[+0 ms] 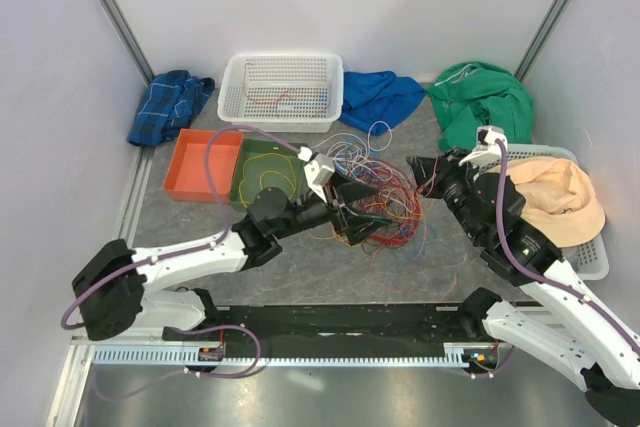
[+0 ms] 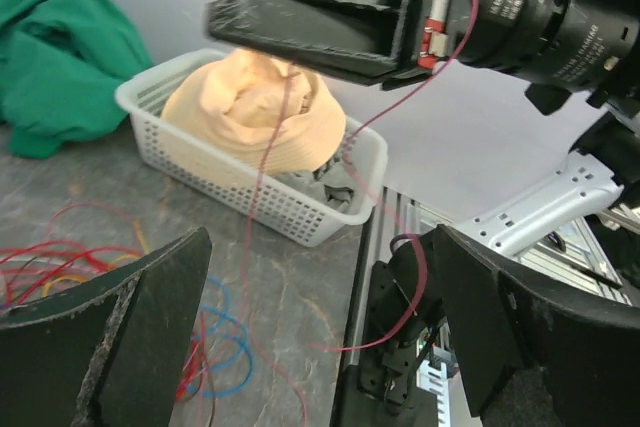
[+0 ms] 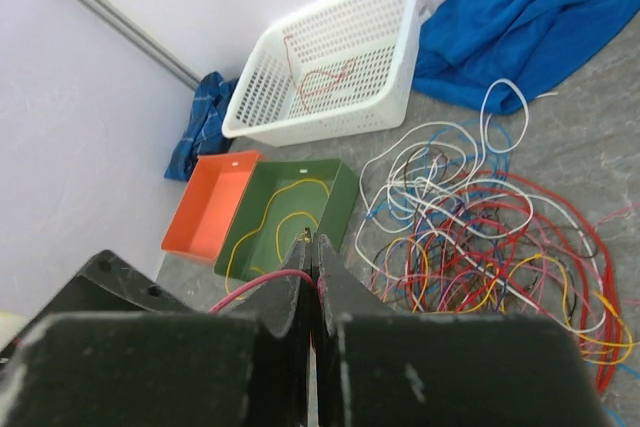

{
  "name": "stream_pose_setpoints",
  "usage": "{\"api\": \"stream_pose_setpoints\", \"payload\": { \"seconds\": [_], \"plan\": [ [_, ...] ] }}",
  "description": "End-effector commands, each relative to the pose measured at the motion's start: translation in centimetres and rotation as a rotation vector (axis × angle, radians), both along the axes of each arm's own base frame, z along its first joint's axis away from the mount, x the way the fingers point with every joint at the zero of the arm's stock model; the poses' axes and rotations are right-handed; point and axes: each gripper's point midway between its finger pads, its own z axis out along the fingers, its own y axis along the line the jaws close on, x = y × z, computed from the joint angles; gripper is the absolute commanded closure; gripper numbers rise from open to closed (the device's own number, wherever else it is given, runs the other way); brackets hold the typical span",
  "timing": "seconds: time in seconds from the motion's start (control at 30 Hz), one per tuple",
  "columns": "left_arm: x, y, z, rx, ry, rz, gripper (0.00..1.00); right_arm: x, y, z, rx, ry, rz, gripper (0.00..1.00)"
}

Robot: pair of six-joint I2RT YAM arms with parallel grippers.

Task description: Untangle the cables

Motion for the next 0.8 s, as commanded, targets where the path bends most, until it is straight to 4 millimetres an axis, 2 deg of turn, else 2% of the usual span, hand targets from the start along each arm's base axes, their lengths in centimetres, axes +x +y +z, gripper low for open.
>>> {"api": "stream_pose_setpoints", "payload": {
  "seconds": [0.0, 0.03, 0.07, 0.13, 0.17, 0.27, 0.37, 0.4, 0.47, 0.57, 0.6, 0.67, 0.7, 0.73, 0.77],
  "plan": [
    [-0.1, -2.2, 1.3, -0.072, -0.125, -0.033, 0.00, -0.9, 0.9, 2.5, 0.080, -0.021, 0.061, 1.00],
    [-0.1, -2.6, 2.0, -0.100, -0.143, -0.040, 0.00, -1.0, 1.0, 2.7, 0.085, -0.022, 0.071, 1.00],
    [0.5, -3.4, 0.6, -0.075, -0.124, -0.040, 0.00, -1.2, 1.4, 2.6, 0.085, -0.018, 0.090, 1.00],
    [0.9, -4.4, 0.6, -0.082, -0.129, -0.049, 0.00, -1.4, 1.6, 2.5, 0.090, -0.012, 0.105, 1.00],
    [1.4, -5.3, -0.9, -0.054, -0.111, -0.050, 0.00, -1.5, 1.7, 2.5, 0.093, -0.010, 0.116, 1.00],
    [2.0, -6.2, -0.7, -0.081, -0.111, -0.053, 0.03, -1.9, 1.7, 2.5, 0.099, -0.007, 0.125, 1.00],
    [2.1, -7.3, -0.7, -0.101, -0.105, -0.083, 0.12, -2.0, 1.7, 2.1, 0.089, -0.005, 0.131, 1.00],
    [2.3, -7.8, -0.8, -0.101, -0.108, -0.089, 0.19, -1.9, 1.6, 1.8, 0.084, -0.003, 0.124, 1.00],
    [2.0, -8.2, -0.6, -0.106, -0.114, -0.117, 0.26, -2.0, 1.5, 1.7, 0.082, -0.002, 0.123, 1.00],
    [1.6, -8.6, -0.1, -0.115, -0.127, -0.147, 0.46, -2.0, 1.4, 1.3, 0.075, 0.000, 0.122, 1.00],
    [1.5, -8.6, 0.2, -0.119, -0.134, -0.157, 0.62, -2.1, 1.4, 1.2, 0.072, -0.001, 0.122, 1.00],
    [1.1, -8.6, 0.4, -0.106, -0.167, -0.174, 0.85, -2.1, 1.1, 0.9, 0.061, -0.004, 0.114, 1.00],
    [1.4, -8.6, -0.1, -0.067, -0.158, -0.166, 0.98, -2.0, 1.0, 0.6, 0.050, -0.003, 0.108, 0.93],
    [1.5, -8.2, 0.9, -0.062, -0.194, -0.147, 0.98, -2.2, 0.8, 0.7, 0.044, -0.007, 0.105, 0.81],
    [1.7, -7.8, 1.5, -0.054, -0.206, -0.129, 0.98, -2.3, 0.5, 0.8, 0.041, -0.013, 0.102, 0.53]
  ]
}}
